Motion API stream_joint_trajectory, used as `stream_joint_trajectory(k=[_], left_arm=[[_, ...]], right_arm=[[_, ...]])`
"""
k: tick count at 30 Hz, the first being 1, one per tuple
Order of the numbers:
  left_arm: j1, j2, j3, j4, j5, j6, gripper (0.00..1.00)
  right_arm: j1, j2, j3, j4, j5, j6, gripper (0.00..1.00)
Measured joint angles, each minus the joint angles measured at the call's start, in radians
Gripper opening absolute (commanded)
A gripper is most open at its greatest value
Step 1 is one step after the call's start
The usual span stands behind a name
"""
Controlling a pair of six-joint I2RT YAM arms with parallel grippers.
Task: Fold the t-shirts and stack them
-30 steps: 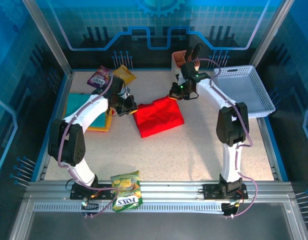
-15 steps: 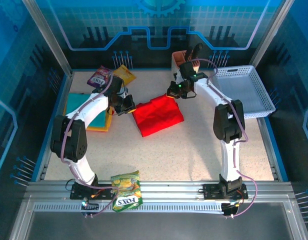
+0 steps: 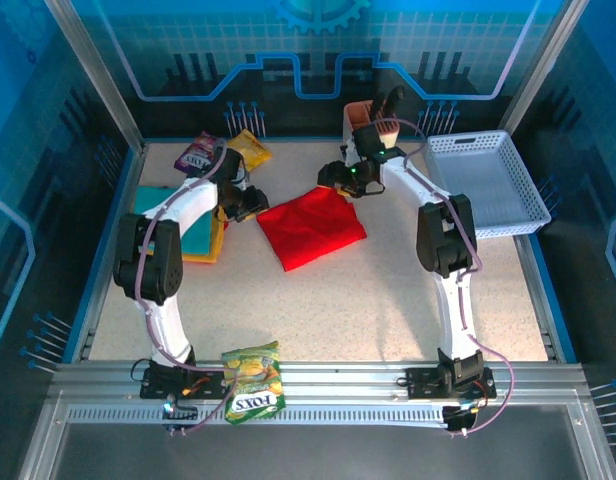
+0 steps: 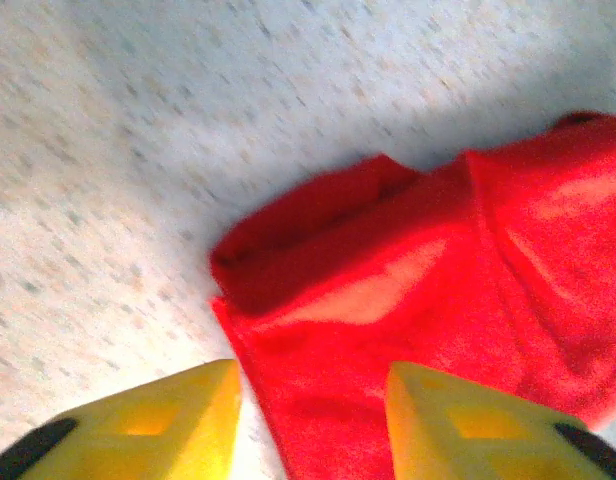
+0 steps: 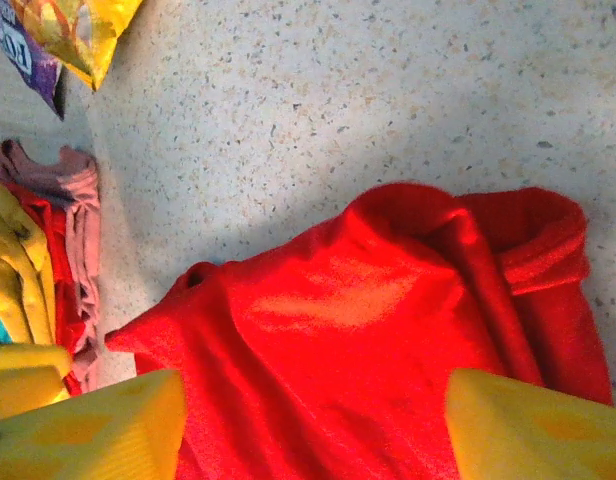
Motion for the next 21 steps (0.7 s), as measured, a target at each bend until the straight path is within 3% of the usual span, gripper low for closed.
stream_joint_trajectory(k=[6,11,15,21], left_arm=[[0.040,-0.019,-0.003,0.004,-0.030,-0.005,0.50],[0.021,-0.152,-0.109,0.051,0.072,-0.105,0.49],[-0.061,-0.195,-0.165,0.153,0.149,-0.211,0.47],[-0.204,-0.185,-0.315,0.415,0.241,-0.412,0.39]], right_arm=[[0.002,-0.082,-0.129,0.054,-0.001,-0.004,0.82],[0.002,-0.254,-0.348,0.170,-0.049,0.049,0.87],[0.004,-0.365,-0.514,0.333,-0.107,0.153,0.90],[0.023,-0.362,-0.667,0.595,-0.180,0.334,0.89]])
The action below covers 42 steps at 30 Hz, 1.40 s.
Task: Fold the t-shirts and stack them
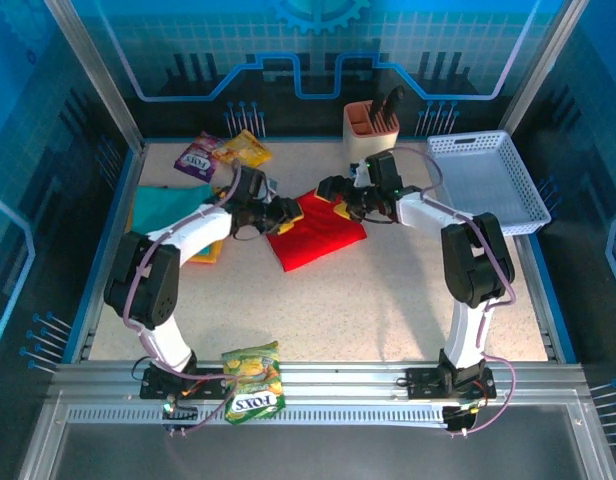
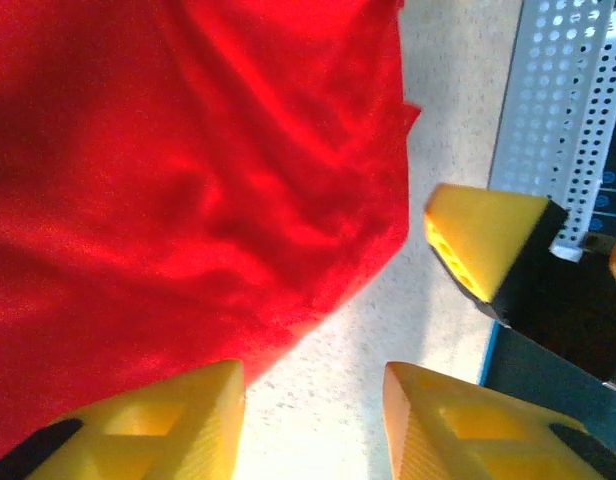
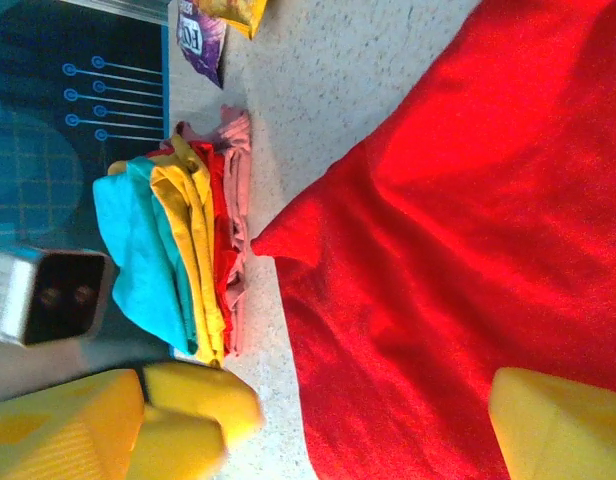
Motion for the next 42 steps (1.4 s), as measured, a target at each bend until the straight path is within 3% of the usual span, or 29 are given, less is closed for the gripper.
stream_joint_trajectory(k=[7,13,19,30,36,42], left_arm=[[-0.067,0.124,-0.066,0.204,0.027,-0.157,0.36],[-0.074,0.158,-0.096,0.222,0.022,-0.159,0.35],[-0.074,0.165,-0.095,0.149,0.009,-0.062,0.32],[-0.076,0.165,-0.039,-0.077,0.026,0.231,0.28],[-0.076,0.135,-0.089,-0.085,0.069,0.261,0.27],[-0.072,0.042,-0.140,-0.161,0.055,0.225,0.28]], right_arm=[[0.007,0.086,-0.134,0.279,-0.032,0.180,0.89],[0.003,0.109,-0.218,0.436,-0.032,0.241,0.89],[-0.005,0.074,-0.337,0.585,-0.018,0.294,0.89],[0.003,-0.100,-0.667,0.809,0.101,0.449,0.89],[0.007,-0.145,-0.733,0.843,0.121,0.448,0.89],[-0.004,-0.272,-0.740,0.628,0.155,0.357,0.89]])
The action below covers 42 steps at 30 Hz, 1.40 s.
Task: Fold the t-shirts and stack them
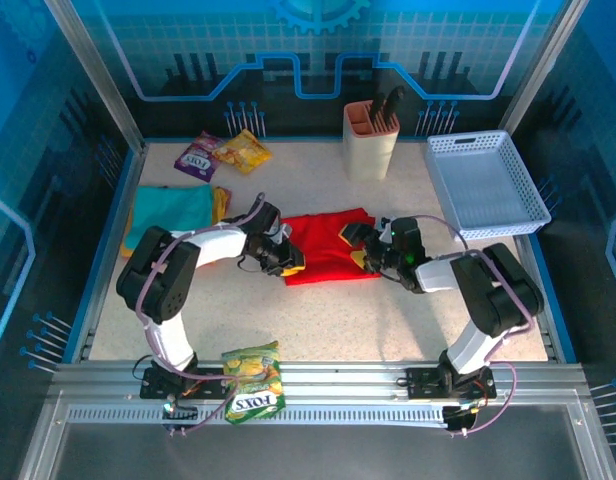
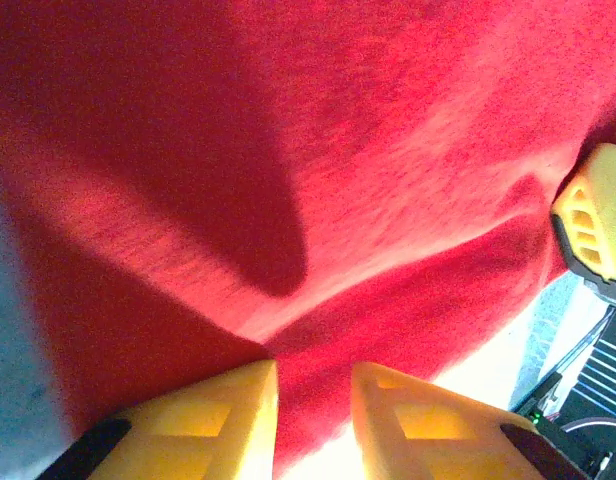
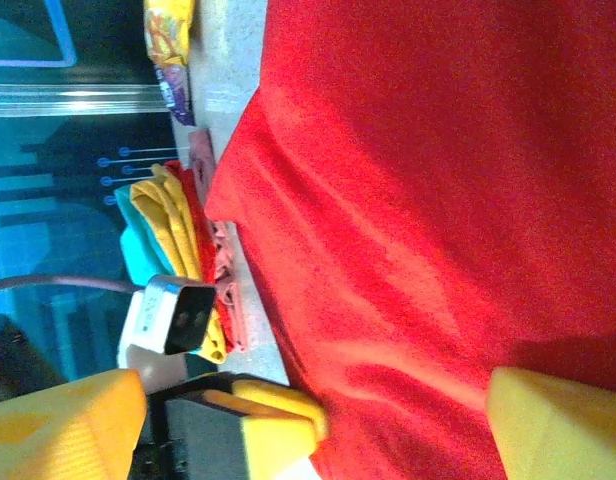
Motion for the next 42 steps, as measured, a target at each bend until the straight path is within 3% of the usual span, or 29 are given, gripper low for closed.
stream_joint_trajectory(k=[5,10,17,23,30,36,42], left_arm=[[0.029,-0.053,0.088,-0.068,-0.007,-0.032,0.31],[0.043,0.002,0.279,-0.066,-0.006,-0.047,0.31],[0.044,0.200,0.389,0.012,-0.002,-0.075,0.33],[0.056,0.339,0.414,0.052,0.016,-0.079,0.33],[0.109,0.329,0.382,0.091,0.027,-0.072,0.33],[0.191,0.228,0.303,0.034,-0.012,-0.024,0.34],[0.214,0.055,0.251,-0.056,-0.098,0.049,0.46]], right_arm=[[-0.005,-0.130,0.124,-0.340,0.083,-0.147,0.90],[-0.005,-0.140,0.323,-0.490,0.132,-0.274,0.90],[-0.005,0.084,0.507,-0.441,0.101,-0.364,0.89],[-0.010,0.278,0.523,-0.371,0.077,-0.377,0.89],[-0.057,0.334,0.539,-0.308,0.024,-0.389,0.89],[-0.090,0.331,0.541,-0.319,0.005,-0.416,0.90],[-0.097,0.257,0.571,-0.459,0.018,-0.469,0.93]])
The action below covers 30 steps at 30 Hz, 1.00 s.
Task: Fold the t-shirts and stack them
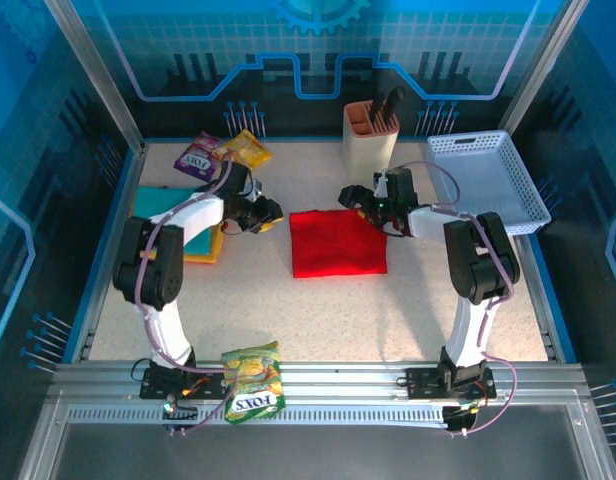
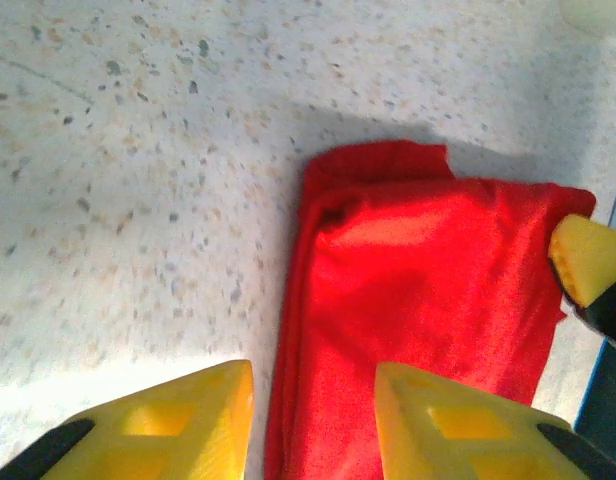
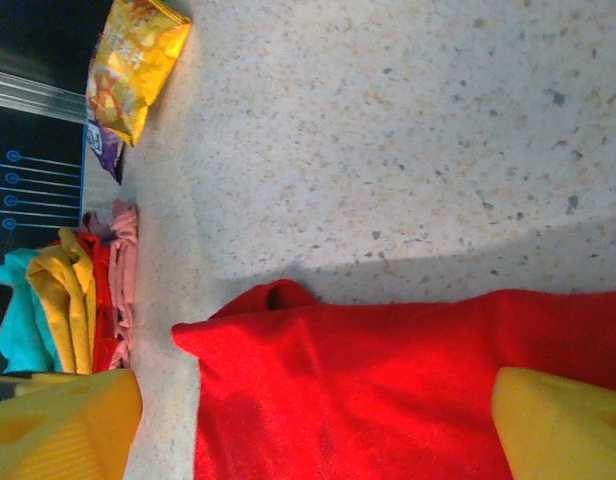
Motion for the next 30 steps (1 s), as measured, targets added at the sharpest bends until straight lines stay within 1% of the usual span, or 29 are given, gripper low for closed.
stream_joint_trajectory(k=[5,7,12,17,26,30], left_arm=[[-0.008,-0.156,-0.096,-0.030,-0.046,0.047,0.60],[-0.012,-0.190,-0.135,-0.039,-0.056,0.060,0.63],[-0.050,-0.194,-0.196,-0.047,-0.075,0.070,0.66],[-0.104,-0.127,-0.182,-0.048,-0.081,0.093,0.67],[-0.177,0.101,0.002,-0.069,-0.098,0.115,0.67],[-0.184,0.134,0.055,-0.122,-0.104,0.113,0.64]], right_arm=[[0.004,-0.150,0.049,-0.179,0.092,-0.084,0.96],[0.009,-0.214,0.073,-0.248,0.141,-0.121,1.00],[0.011,-0.328,0.084,-0.374,0.231,-0.177,1.00],[0.011,-0.404,0.008,-0.443,0.278,-0.198,1.00],[0.007,-0.485,-0.158,-0.470,0.262,-0.185,1.00],[0.004,-0.489,-0.192,-0.466,0.247,-0.174,1.00]])
